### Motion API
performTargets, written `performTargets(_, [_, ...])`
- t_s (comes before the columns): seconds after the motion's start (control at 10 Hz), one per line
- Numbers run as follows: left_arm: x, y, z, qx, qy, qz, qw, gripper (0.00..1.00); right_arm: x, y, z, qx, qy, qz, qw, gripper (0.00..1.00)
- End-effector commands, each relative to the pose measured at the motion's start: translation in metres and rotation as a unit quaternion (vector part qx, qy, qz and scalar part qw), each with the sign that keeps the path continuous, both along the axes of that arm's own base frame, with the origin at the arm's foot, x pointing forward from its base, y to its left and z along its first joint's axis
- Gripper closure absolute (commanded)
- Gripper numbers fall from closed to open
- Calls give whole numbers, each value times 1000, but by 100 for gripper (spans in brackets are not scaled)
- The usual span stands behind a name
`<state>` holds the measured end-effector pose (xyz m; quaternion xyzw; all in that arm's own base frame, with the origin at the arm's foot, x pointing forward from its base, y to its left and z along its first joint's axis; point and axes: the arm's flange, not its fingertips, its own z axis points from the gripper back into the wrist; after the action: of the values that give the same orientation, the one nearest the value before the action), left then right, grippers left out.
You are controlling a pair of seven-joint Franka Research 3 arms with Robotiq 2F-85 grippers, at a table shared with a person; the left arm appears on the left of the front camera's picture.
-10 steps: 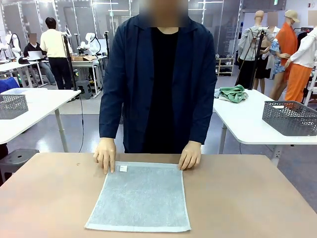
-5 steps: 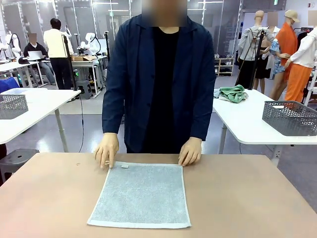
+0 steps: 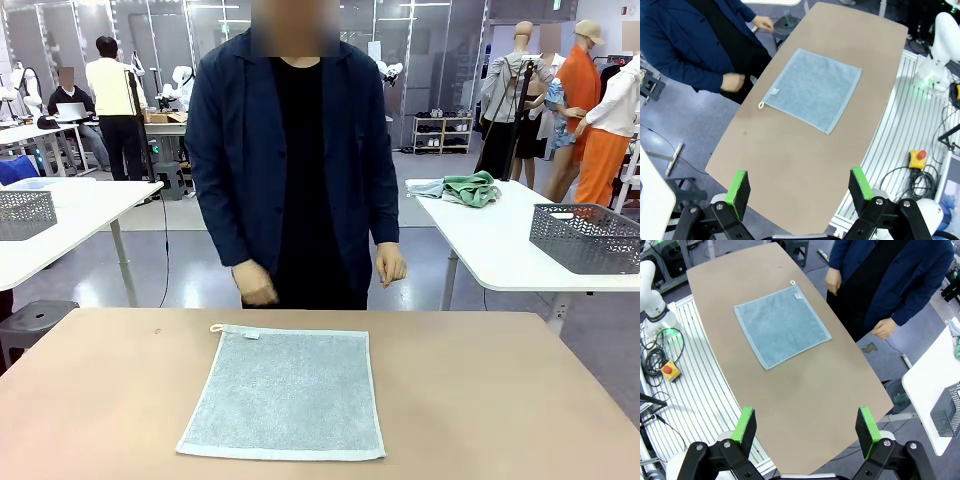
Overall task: Fold the towels and place them in the basket.
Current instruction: When a person lays out a Towel with hook on the table, fold it in half twice.
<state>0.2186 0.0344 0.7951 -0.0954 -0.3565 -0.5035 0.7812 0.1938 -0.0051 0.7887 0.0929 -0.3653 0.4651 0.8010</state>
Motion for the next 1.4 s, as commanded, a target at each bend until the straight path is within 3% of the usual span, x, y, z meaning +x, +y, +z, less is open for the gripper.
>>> performTargets(0.0, [0,-2,0,-1,-2,-6,1000,0,0,0,0,2,-3,4,1000,0])
performTargets(0.3, [3,-19,-5,20,-4,-19,1000,0,5,19,-2,-17,-1,25,1000,0])
performTargets(0.6, [14,-71,-26,68,4,-59,996,0,17,79,-20,-76,17,83,994,0])
performTargets(0.8, [26,-116,-64,116,26,-97,988,0,31,128,-56,-121,45,130,983,0])
performTargets(1.1, [45,-167,-150,192,87,-132,969,0,57,185,-135,-183,101,174,962,0])
performTargets(1.3, [58,-181,-206,232,105,-137,957,0,74,204,-184,-217,107,185,953,0])
